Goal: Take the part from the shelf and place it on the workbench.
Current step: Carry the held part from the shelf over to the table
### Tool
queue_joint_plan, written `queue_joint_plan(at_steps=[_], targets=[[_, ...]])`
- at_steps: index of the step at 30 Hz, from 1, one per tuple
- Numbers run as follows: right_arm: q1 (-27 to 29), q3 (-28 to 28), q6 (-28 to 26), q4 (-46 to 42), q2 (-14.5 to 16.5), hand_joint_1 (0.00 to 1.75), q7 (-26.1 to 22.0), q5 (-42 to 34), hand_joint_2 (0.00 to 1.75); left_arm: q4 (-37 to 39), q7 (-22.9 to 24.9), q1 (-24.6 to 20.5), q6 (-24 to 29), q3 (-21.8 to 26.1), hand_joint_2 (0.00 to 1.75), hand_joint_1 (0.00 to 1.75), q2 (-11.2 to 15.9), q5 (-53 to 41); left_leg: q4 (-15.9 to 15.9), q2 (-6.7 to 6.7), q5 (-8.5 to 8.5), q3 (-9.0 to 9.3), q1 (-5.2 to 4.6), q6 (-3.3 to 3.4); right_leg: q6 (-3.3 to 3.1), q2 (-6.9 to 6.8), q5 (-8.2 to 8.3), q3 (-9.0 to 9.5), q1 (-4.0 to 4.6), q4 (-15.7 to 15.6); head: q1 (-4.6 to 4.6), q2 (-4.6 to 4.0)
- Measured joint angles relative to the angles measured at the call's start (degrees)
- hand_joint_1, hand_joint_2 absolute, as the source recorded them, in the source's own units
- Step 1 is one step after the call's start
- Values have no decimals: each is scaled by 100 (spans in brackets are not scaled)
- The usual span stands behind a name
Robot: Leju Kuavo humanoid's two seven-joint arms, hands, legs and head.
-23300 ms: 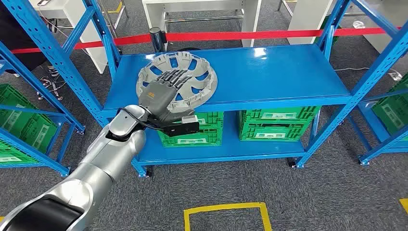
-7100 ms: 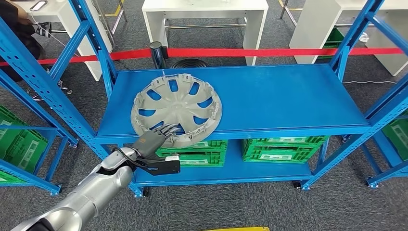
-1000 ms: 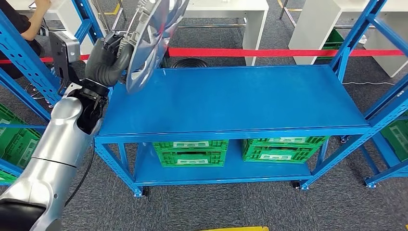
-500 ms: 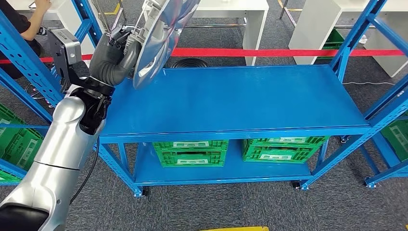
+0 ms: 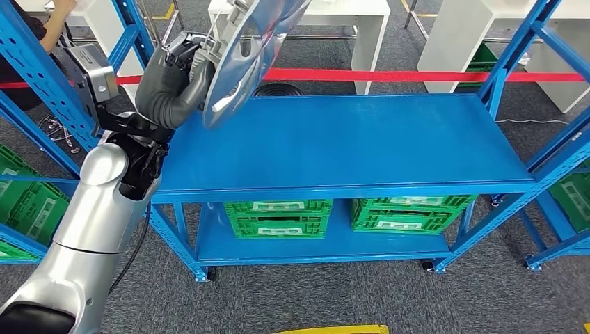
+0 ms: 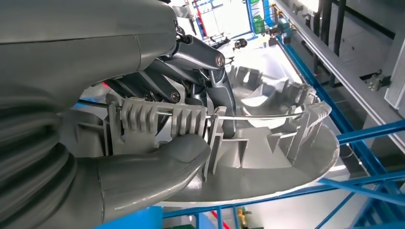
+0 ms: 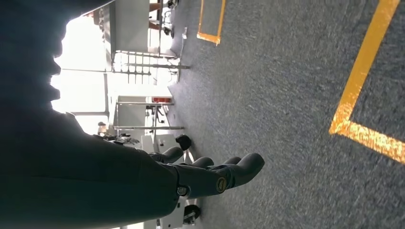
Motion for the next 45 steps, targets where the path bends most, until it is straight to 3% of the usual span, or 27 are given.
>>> queue_joint_plan(at_steps=[1, 2, 3, 5, 7, 10, 11, 13, 15, 16, 18, 20, 22, 23, 25, 26, 27, 30, 31, 32, 33, 35, 37, 38, 41, 43, 45], targets=[[1, -9, 0, 0, 1, 0, 1, -1, 175, 4, 1, 12, -1, -10, 175, 175, -1, 2, 14, 4, 14, -34, 1, -7, 14, -1, -79, -77, -6, 243, 0, 0], [2, -18, 0, 0, 1, 0, 2, -1, 175, 7, 1, 25, -1, -19, 175, 175, -1, 4, 34, 7, 27, -69, 7, -20, 27, -2, -49, -54, -15, 283, 0, 0], [2, -26, 0, 0, -1, 0, 3, 0, 175, 9, 1, 37, -1, -23, 175, 175, -1, 5, 61, 8, 39, -106, 19, -36, 40, -5, 68, 74, -29, 113, -1, 0], [-8, -31, 1, 0, -2, 0, 1, 1, 175, 4, 1, 49, -1, -23, 175, 175, -5, 7, 147, 6, 49, -195, 41, -93, 66, -12, 327, 510, -50, -590, 0, 0], [-17, -32, 2, 0, 4, 0, -5, 1, 175, -4, 1, 51, -1, -28, 175, 175, -18, 13, 231, -7, 63, -273, 34, -166, 21, 8, 433, 724, -42, -1004, -1, 0], [-18, -33, 1, 0, 11, 0, -10, 3, 175, -5, -4, 54, 1, -36, 175, 175, -26, 26, 270, -27, 110, -331, 27, -275, -119, 28, 461, 651, -42, -1026, -5, 0], [-19, -34, 0, 0, 14, 0, -10, 4, 175, -4, -7, 56, 1, -38, 175, 175, -23, 31, 310, -30, 53, -364, 35, -315, -165, 23, 497, 624, -48, -1024, -8, 0], [-20, -37, -3, -1, 16, 0, -8, 8, 175, 1, -13, 57, 1, -41, 175, 175, -13, 37, 689, -33, -324, -495, 63, -388, -246, 11, 583, 545, -59, -1039, -22, 0], [-21, -41, -4, -2, 13, 0, -7, 11, 175, 9, -15, 60, 1, -45, 175, 175, -2, 40, 1388, -33, -816, -677, 84, -440, -275, 11, 674, 433, -54, -1038, -35, 0], [-20, -45, -4, -1, 12, 0, -7, 11, 175, 15, -15, 63, 1, -46, 175, 175, 3, 41, 1672, -33, -942, -722, 90, -451, -276, 10, 722, 368, -51, -1036, -34, 0], [-20, -52, -4, -1, 12, 0, -7, 11, 175, 24, -15, 71, 1, -47, 175, 175, 10, 41, 1722, -34, -859, -559, 92, -439, -263, 10, 822, 241, -47, -1034, -34, 0], [-20, -61, -5, 0, 12, 0, -5, 13, 175, 24, -15, 70, 1, -47, 175, 175, 13, 40, 1058, -40, -630, -58, 86, -383, -237, 11, 920, 141, -46, -1033, -33, 0], [-21, -66, -7, 0, 12, 0, -5, 16, 175, 21, -22, 60, 1, -49, 175, 175, 5, 43, 373, -56, -595, 383, 52, -332, -181, 13, 1018, 92, -47, -1057, -31, 0], [-22, -68, -7, 0, 13, 0, -5, 16, 175, 23, -27, 53, 1, -49, 175, 175, 3, 46, 199, -64, -621, 467, 31, -313, -142, 12, 1072, 89, -53, -1086, -35, 0], [-19, -72, -7, 0, 15, 0, -4, 17, 175, 38, -42, 46, 1, -50, 175, 175, 1, 53, 113, -63, -528, 446, 18, -252, -55, 14, 1178, 93, -62, -1170, -41, 0], [-17, -74, -4, 0, 16, 0, -4, 17, 175, 50, -46, 42, 1, -50, 175, 175, -3, 55, 73, -49, -461, 421, 26, -207, -23, 13, 1152, 72, -64, -1172, -43, 0], [-13, -76, -2, 0, 16, 0, -4, 16, 175, 60, -51, 41, 1, -50, 175, 175, -9, 55, 41, -36, -379, 382, 39, -154, -2, 10, 1022, 26, -61, -1093, -38, 0], [-12, -81, 2, 0, 17, 0, -5, 10, 175, 96, -58, 38, 1, -50, 175, 175, -22, 55, 19, -13, -163, 173, 38, -58, 19, -1, 239, -232, -45, -210, -26, 0], [-14, -84, 1, 0, 17, 0, -5, 9, 175, 113, -60, 40, 1, -50, 175, 175, -22, 55, 31, -10, -103, 84, 30, -53, 26, 0, 86, -294, -37, 136, -24, 0], [-16, -88, 1, 0, 15, 0, -5, 9, 175, 129, -60, 44, 1, -50, 175, 175, -22, 55, 49, -7, -45, -6, 23, -52, 29, 0, 61, -293, -28, 360, -24, 0], [-17, -95, 1, 0, 13, 0, -5, 9, 175, 141, -61, 47, 1, -50, 175, 175, -22, 55, 74, -5, 8, -102, 19, -58, 25, 0, 148, -200, -20, 400, -24, 0], [-23, -111, 1, -1, 9, 0, -5, 9, 175, 150, -61, 52, 1, -50, 175, 175, -22, 55, 143, -6, 98, -277, 18, -81, -2, -3, 394, 263, -12, -92, -22, 0], [-40, -119, 0, -2, 5, 0, -6, 9, 175, 144, -63, 55, 1, -50, 175, 175, -22, 55, 214, -8, 172, -406, 3, -133, -58, -3, 361, 760, 15, -808, -22, 0], [-47, -120, 0, -2, 4, 0, -6, 9, 175, 143, -65, 56, 1, -51, 175, 175, -22, 55, 233, -8, 208, -436, -1, -166, -92, 0, 297, 887, 30, -1020, -21, 0], [-47, -125, 0, -2, 4, 0, -5, 9, 175, 148, -79, 54, 0, -52, 175, 175, -18, 57, 224, -14, 292, -473, -1, -265, -193, -4, 357, 860, 25, -1133, -20, 0], [-51, -127, 0, -2, 3, 0, -5, 9, 175, 149, -86, 48, -1, -53, 175, 175, -1, 61, 448, -31, -12, -573, 12, -335, -259, -26, 497, 762, -14, -1168, -26, 0], [-57, -127, 0, -2, 2, 0, -7, 9, 175, 154, -86, 47, 0, -54, 175, 175, 17, 66, 1081, -37, -593, -729, 50, -404, -288, -33, 634, 620, -26, -1172, -33, 0]])
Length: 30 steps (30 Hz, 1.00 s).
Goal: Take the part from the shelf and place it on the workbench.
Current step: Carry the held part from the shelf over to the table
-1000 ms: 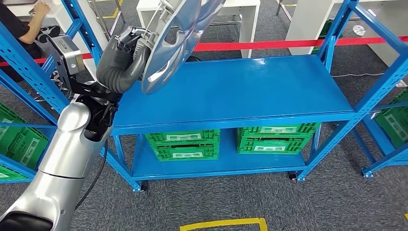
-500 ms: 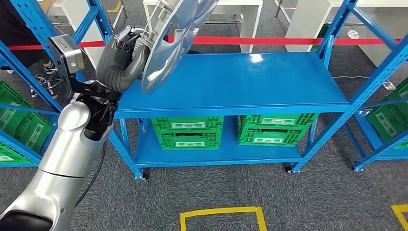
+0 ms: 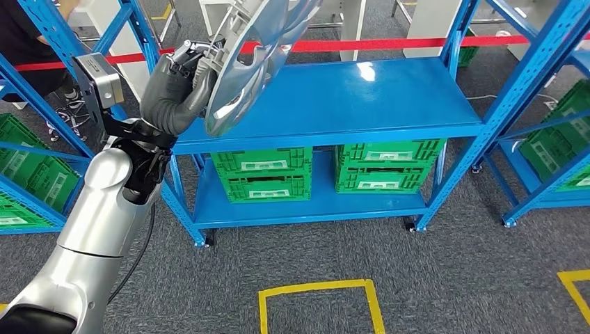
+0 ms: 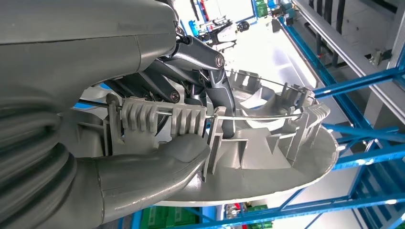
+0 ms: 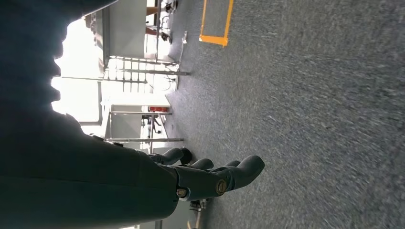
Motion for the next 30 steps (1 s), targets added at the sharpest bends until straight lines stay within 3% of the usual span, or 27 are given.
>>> queue_joint_plan(at_steps=[1, 2, 3, 4, 5, 7, 9, 11, 12, 13, 14, 16, 17, 19, 20, 21, 23, 24, 26, 27, 28, 30], targets=[[1, 0, 0, 0, -1, 0, -2, 0, 175, 7, -1, 4, 0, 0, 175, 175, 5, 2, 359, 1, -200, -55, 21, -27, 4, -1, 66, -82, -3, 2, -3, 0], [3, 0, 0, 0, -1, 0, -5, -1, 175, 16, -1, 9, 1, 0, 175, 175, 10, 3, 623, 1, -267, -61, 38, -47, 14, -2, 132, -167, -7, 5, -3, 0], [4, -1, 0, 0, -1, 0, -16, -3, 175, 26, -2, 13, 1, 0, 175, 175, 13, 5, 721, 2, -203, 8, 54, -60, 29, -5, 198, -252, -14, 8, -3, 0], [3, -1, 1, 0, -1, 0, -33, -8, 175, 34, -4, 16, 1, 0, 175, 175, 15, 6, 621, 2, -57, 175, 67, -68, 49, -7, 264, -335, -24, 12, -3, 0], [1, -3, 2, 0, -1, 0, -57, -15, 175, 40, -7, 16, 1, 0, 175, 175, 16, 7, 332, 1, 85, 438, 80, -73, 74, -9, 328, -409, -34, 17, -3, 0], [0, -8, 9, -1, -1, 0, -109, -24, 175, 41, -16, 13, 1, -2, 175, 175, 12, 7, -467, -14, 84, 1036, 75, -55, 144, -4, 445, -514, -44, 20, -1, 0], [0, -13, 56, -1, -1, 0, -184, -9, 175, 42, -27, 10, 2, -4, 175, 175, 6, 7, -921, -33, -38, 1267, 39, 12, 228, 2, 576, -549, -45, -23, -1, 0], [12, -15, 145, 0, -1, 0, -298, 10, 175, 50, -33, 15, 6, -4, 175, 175, 8, 7, -988, -27, 55, 1184, 25, 129, 314, 8, 695, -561, -63, -103, -7, 0], [23, -15, 193, 0, 0, 0, -351, 19, 175, 58, -33, 17, 7, -4, 175, 175, 9, 7, -999, -14, 129, 1138, 26, 193, 343, 10, 625, -598, -70, -77, -6, -1], [34, -15, 236, 1, 1, 0, -391, 28, 175, 64, -33, 20, 8, -4, 175, 175, 8, 6, -1017, 0, 210, 1080, 35, 250, 359, 12, 437, -658, -70, 51, -1, -1], [43, -15, 268, 1, 2, 0, -416, 39, 175, 72, -33, 22, 8, -4, 175, 175, 8, 5, -1024, 11, 297, 1006, 38, 293, 362, 12, 144, -745, -68, 310, 9, -1], [42, -15, 300, 1, 3, 0, -440, 58, 175, 84, -33, 28, 10, -4, 175, 175, 9, 5, -1013, 15, 456, 813, 9, 340, 356, 12, -426, -927, -40, 1068, 24, -1], [39, -15, 301, 1, 1, 0, -441, 66, 175, 91, -32, 34, 11, -4, 175, 175, 11, 5, -1003, 15, 534, 704, -11, 352, 344, 13, -532, -960, -17, 1396, 27, -1], [34, -15, 304, 0, -5, 0, -434, 75, 175, 101, -27, 46, 12, -4, 175, 175, 15, 5, -969, 15, 678, 489, -45, 360, 292, 13, -364, -781, 42, 1560, 26, 0], [33, -15, 307, 0, -7, 0, -427, 78, 175, 102, -24, 49, 12, -4, 175, 175, 16, 5, -949, 12, 744, 389, -57, 358, 248, 14, -219, -541, 75, 1355, 27, 0], [27, -15, 308, -1, -10, 0, -420, 78, 175, 99, -20, 50, 11, -4, 175, 175, 15, 5, -928, 10, 803, 310, -66, 350, 192, 13, -190, -232, 108, 995, 27, 0], [7, -15, 309, -4, -14, 0, -410, 75, 175, 94, -16, 46, 10, -5, 175, 175, 16, 7, -901, 13, 907, 224, -83, 312, 104, 16, -333, 305, 162, 235, 24, 0], [-4, -17, 310, -6, -16, 0, -407, 74, 175, 92, -17, 41, 8, -5, 175, 175, 15, 8, -905, 19, 961, 213, -84, 284, 76, 19, -417, 427, 181, 21, 23, 0], [-13, -22, 311, -5, -12, 0, -404, 71, 175, 98, -24, 34, 3, -7, 175, 175, 19, 11, -937, 26, 1057, 202, -79, 220, 34, 16, -343, 405, 178, -69, 22, 0], [-15, -25, 313, -4, -9, 0, -403, 72, 175, 100, -28, 29, 1, -7, 175, 175, 24, 14, -913, 16, 1013, 172, -75, 183, 0, 3, -284, 368, 162, -87, 20, 0], [-15, -26, 316, -3, -6, 0, -403, 73, 175, 103, -30, 27, 1, -7, 175, 175, 34, 18, -809, 6, 852, 121, -69, 144, -36, -9, -208, 310, 142, -106, 13, 0], [-15, -26, 326, -2, -4, 0, -404, 79, 175, 107, -30, 23, 1, -7, 175, 175, 58, 24, -265, -8, 254, -24, -33, 59, -74, -24, -45, 153, 114, -118, 0, 0]])
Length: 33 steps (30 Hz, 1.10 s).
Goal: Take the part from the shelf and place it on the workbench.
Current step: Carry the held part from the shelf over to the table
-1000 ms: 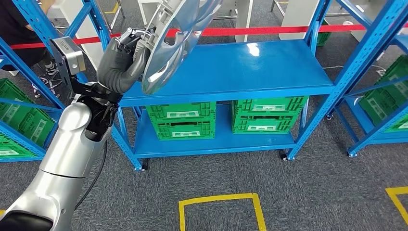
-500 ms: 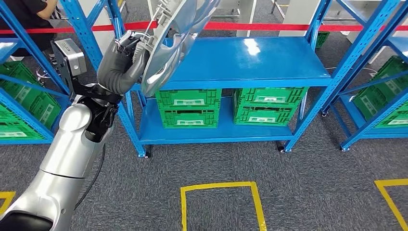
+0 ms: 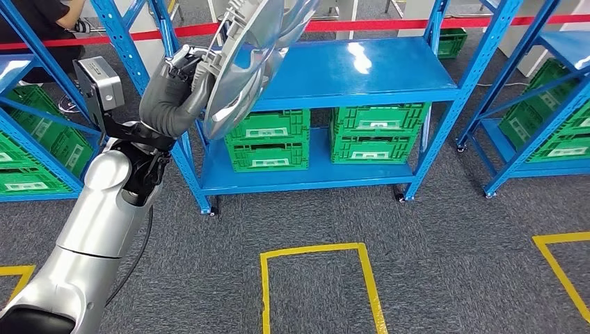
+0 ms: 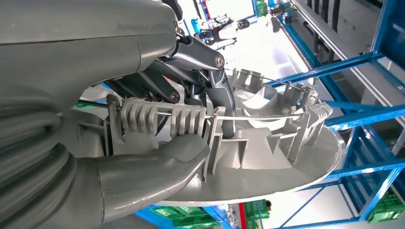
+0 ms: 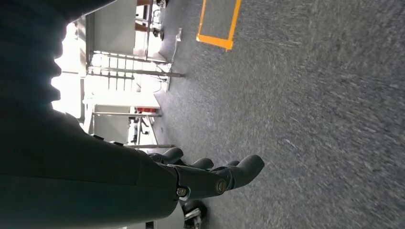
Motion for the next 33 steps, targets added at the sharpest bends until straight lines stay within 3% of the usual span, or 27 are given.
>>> queue_joint_plan(at_steps=[1, 2, 3, 4, 6, 8, 9, 10, 12, 13, 14, 16, 17, 18, 19, 21, 23, 24, 25, 27, 28, 29, 31, 32, 33], targets=[[1, 0, 3, 0, -1, 0, 1, 7, 175, 2, 2, 1, 1, -1, 175, 175, 9, 1, 379, 1, -277, -68, 26, -38, -1, -1, 85, -97, -7, 3, -6, 0], [3, 0, 5, 0, -1, 0, 1, 14, 175, 7, 3, 5, 1, -2, 175, 175, 17, 1, 730, 2, -412, -99, 51, -71, 9, -5, 172, -203, -15, 7, -6, 0], [5, 0, 4, 0, -1, 0, 3, 22, 175, 13, 5, 8, 1, -3, 175, 175, 22, 1, 963, 2, -397, -76, 72, -98, 23, -9, 257, -317, -24, 14, -6, 0], [6, 0, 2, 0, -1, 0, 3, 30, 175, 19, 7, 10, 2, -4, 175, 175, 26, 2, 1014, 2, -261, 31, 90, -118, 42, -16, 339, -428, -35, 24, -6, 0], [2, 0, 1, 0, -1, 0, 4, 37, 175, 25, 9, 9, 2, -5, 175, 175, 29, 7, 563, -1, -25, 526, 120, -135, 92, -24, 487, -623, -59, 52, -7, 0], [-1, -1, -2, 0, -2, 0, 3, 42, 175, 25, 7, 4, 4, -7, 175, 175, 17, 15, -275, -10, -185, 1148, 107, -100, 166, -24, 622, -743, -67, 65, -7, 0], [-2, -3, -9, 0, -3, 0, 3, 42, 175, 30, 4, 1, 5, -8, 175, 175, 12, 20, -568, -15, -297, 1314, 89, -62, 206, -23, 694, -769, -68, 49, -7, 0], [1, -6, -16, 0, -2, 0, 1, 38, 175, 35, 1, 1, 7, -8, 175, 175, 8, 22, -730, -16, -338, 1367, 58, -10, 251, -22, 774, -784, -74, 12, -5, 0], [23, -12, -30, 0, -1, 0, 2, 33, 175, 60, -2, 5, 9, -8, 175, 175, 8, 27, -780, 2, -217, 1274, 49, 116, 331, -16, 837, -817, -98, -47, -5, 0], [36, -14, -32, 0, 1, 0, 2, 31, 175, 69, 1, 7, 9, -8, 175, 175, 3, 28, -793, 16, -136, 1220, 53, 180, 363, -11, 703, -864, -109, 25, -3, 0], [49, -15, -33, 0, 3, 0, 3, 31, 175, 78, 2, 8, 9, -8, 175, 175, -1, 28, -805, 28, -49, 1152, 65, 231, 384, -5, 452, -936, -115, 212, -2, 0], [53, -15, -39, 0, 8, 0, -3, 28, 175, 93, 4, 8, 9, -8, 175, 175, -8, 28, -798, 35, 121, 957, 56, 287, 409, 4, -186, -1112, -114, 924, 1, 0], [51, -16, -48, 0, 9, 0, -8, 27, 175, 104, 3, 10, 11, -8, 175, 175, -8, 27, -787, 35, 204, 847, 48, 294, 417, 8, -362, -1166, -111, 1294, 1, 0], [47, -16, -57, 0, 8, 0, -19, 25, 175, 116, 1, 12, 15, -8, 175, 175, -7, 28, -774, 35, 282, 733, 40, 295, 420, 12, -393, -1164, -106, 1565, 1, 0], [45, -17, -68, 0, 8, 0, -31, 22, 175, 126, -1, 15, 19, -8, 175, 175, -6, 28, -753, 35, 354, 621, 36, 288, 418, 14, -296, -1083, -102, 1668, 1, 0], [39, -17, -78, 0, 7, 0, -52, 23, 175, 137, -2, 18, 25, -8, 175, 175, 0, 29, -697, 33, 486, 408, 37, 258, 398, 15, -51, -629, -98, 1316, 2, 0], [16, -17, -66, -1, 5, 0, -77, 29, 175, 131, -1, 14, 26, -8, 175, 175, 9, 29, -641, 30, 596, 250, 25, 202, 350, 20, -176, -22, -74, 551, -1, 0], [2, -17, -51, -2, 5, 0, -91, 32, 175, 131, -1, 10, 22, -9, 175, 175, 13, 31, -628, 33, 648, 211, 21, 168, 318, 27, -290, 160, -59, 264, 0, 0], [-7, -17, -34, -2, 4, 0, -98, 34, 175, 132, -3, 5, 17, -9, 175, 175, 16, 33, -637, 37, 706, 190, 20, 130, 279, 34, -354, 222, -39, 114, -1, 0], [-8, -17, 2, 0, 7, 0, -100, 38, 175, 149, -10, -4, 6, -10, 175, 175, 21, 42, -660, 36, 783, 162, 26, 60, 202, 29, -262, 141, -50, 72, 3, 0], [-7, -17, 17, 2, 9, 0, -97, 40, 175, 157, -14, -7, 3, -12, 175, 175, 24, 48, -606, 29, 690, 118, 31, 26, 160, 17, -191, 88, -61, 66, -1, 0], [-5, -18, 28, 3, 10, 0, -96, 41, 175, 167, -17, -10, 2, -14, 175, 175, 28, 55, -453, 23, 486, 57, 37, -5, 126, 5, -114, 25, -77, 53, -7, 0], [-7, -19, 37, 4, 11, 0, -98, 43, 175, 197, -20, -13, -1, -19, 175, 175, 34, 67, 176, 18, -113, -94, 59, -56, 86, -4, 34, -127, -80, 52, -19, 0], [-5, -19, 37, 4, 10, 0, -102, 43, 175, 219, -23, -11, -4, -21, 175, 175, 35, 70, 542, 18, -324, -141, 64, -72, 83, -4, 107, -216, -78, 57, -21, 0], [-4, -19, 37, 4, 10, 0, -104, 43, 175, 244, -28, -8, -6, -24, 175, 175, 36, 70, 824, 18, -407, -144, 66, -79, 84, -4, 180, -310, -75, 63, -21, 0]])
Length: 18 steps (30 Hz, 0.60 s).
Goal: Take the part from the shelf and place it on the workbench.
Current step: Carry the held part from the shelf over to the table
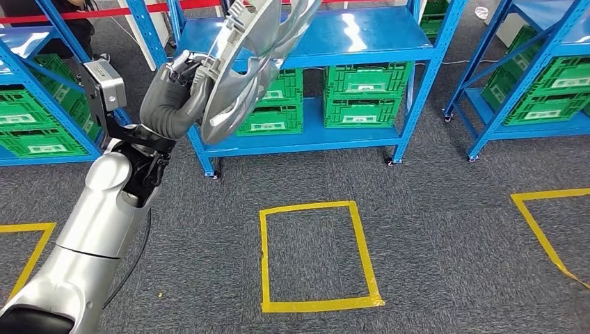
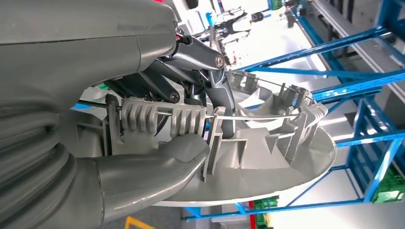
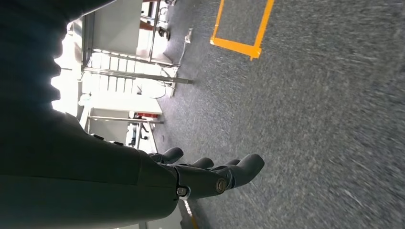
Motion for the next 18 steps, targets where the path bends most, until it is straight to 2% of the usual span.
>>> queue_joint_plan(at_steps=[1, 2, 3, 4, 5, 6, 7, 9, 10, 11, 12, 14, 15, 16, 17, 18], targets=[[1, -1, -1, 0, 0, 0, 1, 0, 175, 25, -5, 2, -4, -3, 175, 175, 0, 0, 125, 0, 42, 67, 0, 4, 4, -1, 72, -96, 3, 4, -1, 0], [1, -1, -2, 0, 0, 0, 1, 1, 175, 48, -15, 4, -9, -4, 175, 175, 0, 0, 61, -1, 165, 226, -2, 20, 11, -1, 146, -190, 7, 7, -1, 0], [1, -1, -5, 0, 0, 0, 3, 3, 175, 65, -27, 4, -13, -5, 175, 175, 0, 0, -201, -4, 287, 489, -9, 53, 20, -2, 219, -277, 11, 10, -1, 0], [2, -1, -8, 0, 2, 0, 4, 5, 175, 73, -40, 2, -17, -7, 175, 175, 0, 0, -599, -6, 298, 816, -22, 96, 36, 0, 286, -349, 16, 10, 0, 0], [5, -1, -10, 0, 3, 0, 3, 11, 175, 76, -57, -1, -21, -8, 175, 175, -3, 0, -1031, -7, 239, 1128, -39, 133, 59, -1, 350, -402, 17, 8, 2, 0], [8, -1, -12, 0, 4, 0, -2, 18, 175, 78, -75, -4, -23, -9, 175, 175, -5, 1, -1359, -10, 169, 1333, -65, 165, 89, -3, 418, -427, 13, -10, 3, 0], [11, -1, -13, 0, 6, 0, -4, 24, 175, 84, -90, -10, -27, -11, 175, 175, -3, 3, -1566, -10, 106, 1433, -87, 188, 126, -6, 487, -438, 4, -41, -5, 0], [22, -2, -13, 0, 5, 0, -7, 32, 175, 106, -109, -15, -34, -15, 175, 175, 2, 9, -1675, 0, 218, 1396, -98, 247, 199, -3, 602, -443, -13, -124, -22, 0], [31, -3, -12, 0, 6, 0, -3, 33, 175, 120, -110, -17, -36, -17, 175, 175, 3, 12, -1716, 12, 290, 1376, -83, 285, 232, 5, 559, -464, -15, -121, -32, 0], [45, -4, -11, 0, 7, 0, -1, 33, 175, 133, -110, -16, -36, -19, 175, 175, 0, 14, -1745, 24, 372, 1332, -64, 329, 255, 14, 410, -500, -13, -34, -28, 0], [57, -4, -11, 0, 8, 0, -2, 34, 175, 147, -109, -16, -36, -21, 175, 175, -3, 15, -1761, 35, 453, 1275, -46, 363, 270, 21, 143, -559, -18, 179, -27, 0], [65, -5, -9, 0, 9, 0, -4, 42, 175, 173, -110, -16, -36, -23, 175, 175, -3, 15, -1756, 33, 581, 1097, -44, 399, 295, 27, -434, -715, -16, 882, -17, 0], [61, -5, -5, 0, 8, 0, -7, 50, 175, 185, -115, -13, -33, -23, 175, 175, 1, 16, -1748, 29, 643, 1003, -43, 396, 310, 28, -570, -776, -19, 1254, -17, 0], [57, -5, 7, 0, 3, 0, -8, 66, 175, 197, -127, -8, -23, -23, 175, 175, 8, 16, -1737, 18, 699, 911, -39, 383, 325, 30, -535, -790, -24, 1520, -17, 0], [55, -5, 21, -1, -2, 0, -10, 83, 175, 206, -142, 1, -9, -23, 175, 175, 18, 18, -1716, 0, 759, 816, -29, 358, 339, 32, -368, -724, -33, 1627, -16, 0], [57, -5, 34, -1, -5, 0, -10, 100, 175, 213, -158, 11, 8, -23, 175, 175, 31, 24, -1688, -23, 808, 729, -15, 326, 351, 41, -165, -574, -47, 1535, -16, 0]])
